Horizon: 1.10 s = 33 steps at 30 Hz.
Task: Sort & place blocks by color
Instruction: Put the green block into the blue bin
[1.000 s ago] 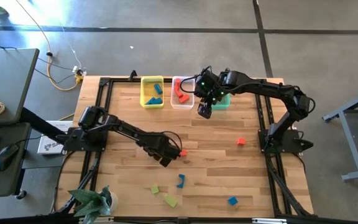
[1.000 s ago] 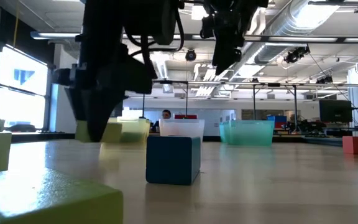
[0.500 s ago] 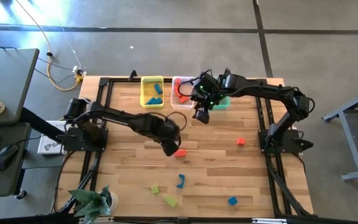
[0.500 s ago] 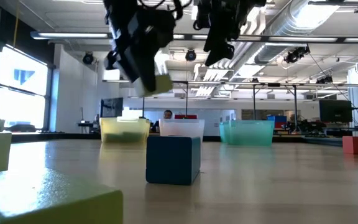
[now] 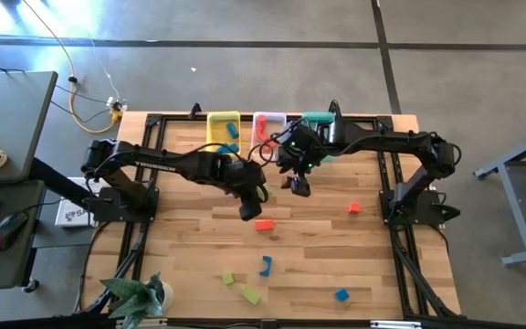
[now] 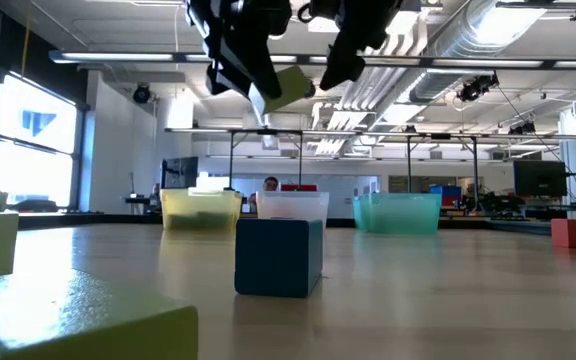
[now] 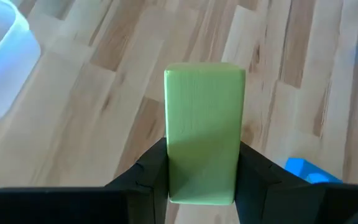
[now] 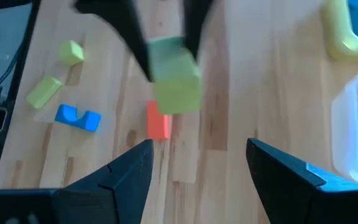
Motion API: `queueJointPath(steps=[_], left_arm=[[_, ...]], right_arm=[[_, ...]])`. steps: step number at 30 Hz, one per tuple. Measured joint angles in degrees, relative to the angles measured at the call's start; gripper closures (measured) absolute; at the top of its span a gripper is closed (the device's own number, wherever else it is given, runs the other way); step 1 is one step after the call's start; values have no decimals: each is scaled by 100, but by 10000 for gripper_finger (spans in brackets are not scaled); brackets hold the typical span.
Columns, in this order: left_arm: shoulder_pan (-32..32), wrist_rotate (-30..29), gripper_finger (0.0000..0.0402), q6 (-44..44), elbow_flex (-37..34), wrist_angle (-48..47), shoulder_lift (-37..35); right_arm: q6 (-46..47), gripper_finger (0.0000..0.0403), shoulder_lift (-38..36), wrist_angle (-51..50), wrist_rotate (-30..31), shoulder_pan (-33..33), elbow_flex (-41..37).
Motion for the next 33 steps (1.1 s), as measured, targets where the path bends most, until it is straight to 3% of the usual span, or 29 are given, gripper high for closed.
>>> queueJointPath(steps=[14, 33], left_arm=[[12, 11, 297, 1022, 0, 391, 0], [12, 52, 297, 1669, 0, 880, 5]], right_arm=[[-58, 158, 0, 1033, 85, 484, 0], [694, 158, 0, 790, 72, 490, 0]])
